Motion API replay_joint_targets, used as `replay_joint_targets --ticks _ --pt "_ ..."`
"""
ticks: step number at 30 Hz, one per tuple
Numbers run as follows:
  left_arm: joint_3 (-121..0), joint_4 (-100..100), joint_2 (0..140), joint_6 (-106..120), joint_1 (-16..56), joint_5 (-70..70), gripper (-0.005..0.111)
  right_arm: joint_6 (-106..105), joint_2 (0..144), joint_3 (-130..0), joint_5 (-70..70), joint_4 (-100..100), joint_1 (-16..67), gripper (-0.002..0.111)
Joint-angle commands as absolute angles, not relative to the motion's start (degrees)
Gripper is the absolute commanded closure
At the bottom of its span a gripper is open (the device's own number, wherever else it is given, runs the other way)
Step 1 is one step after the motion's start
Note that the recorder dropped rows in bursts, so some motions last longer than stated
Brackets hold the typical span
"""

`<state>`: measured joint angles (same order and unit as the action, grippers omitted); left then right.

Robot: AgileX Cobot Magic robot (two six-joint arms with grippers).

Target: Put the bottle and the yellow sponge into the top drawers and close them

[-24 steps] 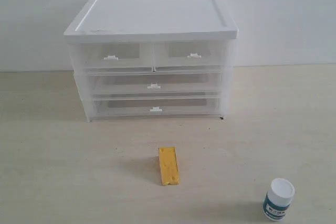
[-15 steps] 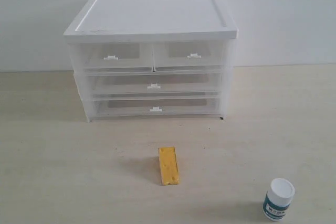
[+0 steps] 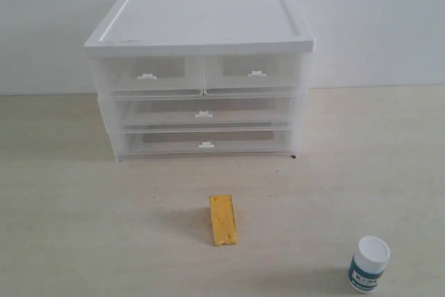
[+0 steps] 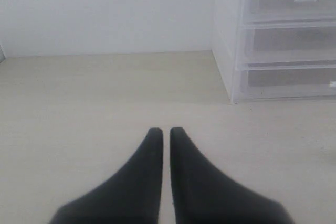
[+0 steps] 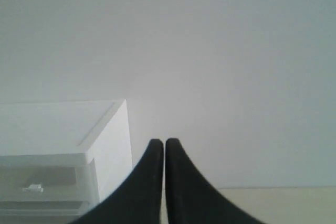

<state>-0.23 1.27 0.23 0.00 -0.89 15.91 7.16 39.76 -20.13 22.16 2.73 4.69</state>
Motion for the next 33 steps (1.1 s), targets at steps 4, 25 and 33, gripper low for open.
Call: replay_joint_targets --ticks 4,25,33 --pt "0.0 0.9 0.0 0.0 -1.1 15.5 0.102 6.7 53.7 -20.8 33.5 3.5 4.6 0.109" --pt "0.0 0.9 0.0 0.0 -1.1 15.5 0.102 -7.2 81.9 -20.8 64.0 -20.9 28.7 0.109" --pt "0.0 0.9 0.0 0.0 -1.1 15.5 0.102 -8.1 91.6 -23.8 70.0 -26.9 36.5 0.109"
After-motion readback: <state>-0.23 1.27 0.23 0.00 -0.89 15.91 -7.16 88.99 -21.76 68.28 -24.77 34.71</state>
